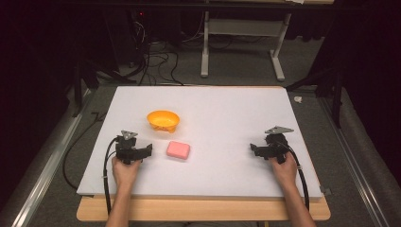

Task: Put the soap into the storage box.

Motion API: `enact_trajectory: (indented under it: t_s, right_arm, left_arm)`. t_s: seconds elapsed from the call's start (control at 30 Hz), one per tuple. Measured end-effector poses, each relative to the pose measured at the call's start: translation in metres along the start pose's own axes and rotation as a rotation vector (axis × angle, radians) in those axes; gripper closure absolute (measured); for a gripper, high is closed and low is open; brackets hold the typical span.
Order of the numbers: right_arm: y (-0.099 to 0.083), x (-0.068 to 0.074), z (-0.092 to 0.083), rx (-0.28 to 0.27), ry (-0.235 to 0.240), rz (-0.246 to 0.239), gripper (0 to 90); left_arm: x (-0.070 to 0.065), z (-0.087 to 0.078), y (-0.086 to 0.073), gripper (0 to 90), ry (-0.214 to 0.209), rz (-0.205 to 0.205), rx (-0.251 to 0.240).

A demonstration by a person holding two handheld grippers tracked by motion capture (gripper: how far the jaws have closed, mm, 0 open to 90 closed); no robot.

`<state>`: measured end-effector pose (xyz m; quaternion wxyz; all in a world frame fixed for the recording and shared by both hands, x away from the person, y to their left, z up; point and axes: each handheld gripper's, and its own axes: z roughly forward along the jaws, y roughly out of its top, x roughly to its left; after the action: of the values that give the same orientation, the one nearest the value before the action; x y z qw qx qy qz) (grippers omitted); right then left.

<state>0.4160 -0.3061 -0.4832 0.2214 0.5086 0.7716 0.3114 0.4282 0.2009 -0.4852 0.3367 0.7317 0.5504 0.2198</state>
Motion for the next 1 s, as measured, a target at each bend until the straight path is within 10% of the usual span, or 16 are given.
enact_trajectory:
  t_s: [1.0]
  right_arm:
    - [0.000,0.001,0.000,0.000,-0.001,0.004,15.6]
  left_arm:
    - [-0.040,-0.036,0.013,11.1,-0.075,0.055,-0.071]
